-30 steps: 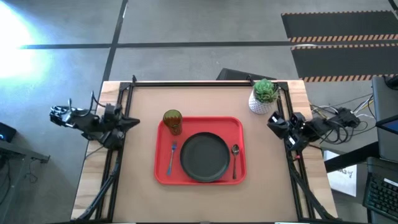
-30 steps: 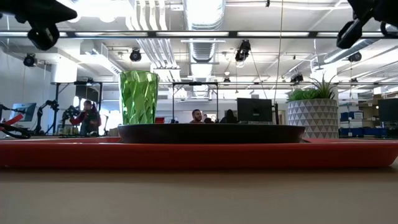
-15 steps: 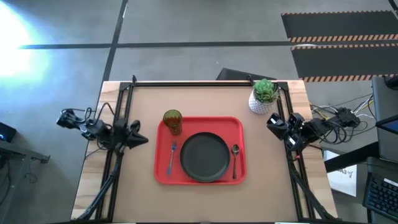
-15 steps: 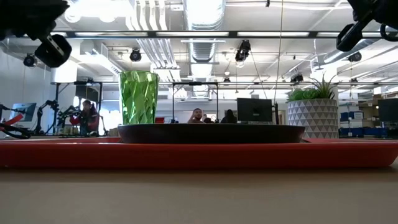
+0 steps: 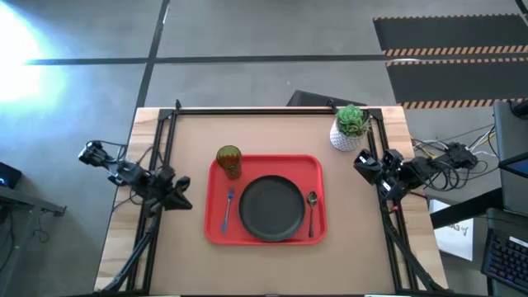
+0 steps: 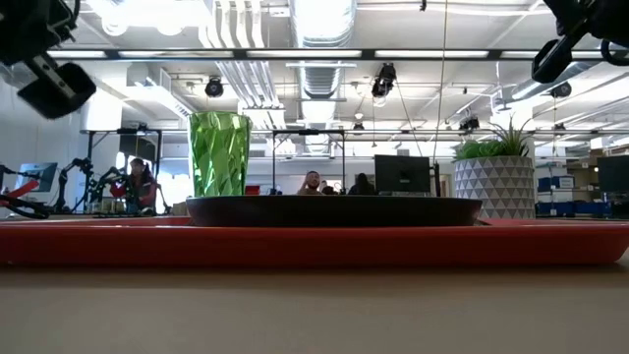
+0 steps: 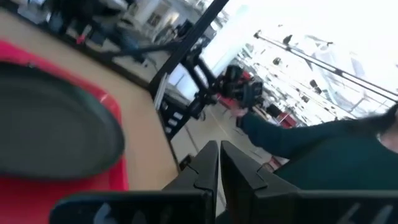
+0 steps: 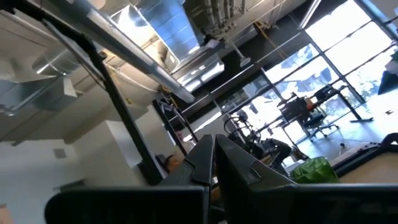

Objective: Pick and place plate/cup/fork/spoon on tray
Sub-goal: Return to Home Position

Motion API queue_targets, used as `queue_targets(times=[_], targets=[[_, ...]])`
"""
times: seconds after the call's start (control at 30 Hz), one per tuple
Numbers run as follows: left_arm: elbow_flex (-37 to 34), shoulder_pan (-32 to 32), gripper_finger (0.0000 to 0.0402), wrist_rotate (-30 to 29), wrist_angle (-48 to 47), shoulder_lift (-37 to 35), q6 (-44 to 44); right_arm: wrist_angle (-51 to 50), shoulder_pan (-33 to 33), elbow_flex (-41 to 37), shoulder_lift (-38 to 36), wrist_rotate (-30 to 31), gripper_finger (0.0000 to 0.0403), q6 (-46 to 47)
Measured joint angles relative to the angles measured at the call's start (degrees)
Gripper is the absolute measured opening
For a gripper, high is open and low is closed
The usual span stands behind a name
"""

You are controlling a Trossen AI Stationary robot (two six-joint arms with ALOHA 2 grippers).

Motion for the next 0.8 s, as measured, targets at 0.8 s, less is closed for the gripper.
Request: queue_targets(times=[0.8], targets=[[-0.90,0.01,0.0000,1.77,3.55,0.76,-11.44,0.26,0.02,-0.04,0.00,5.88,0.0009,4.55]])
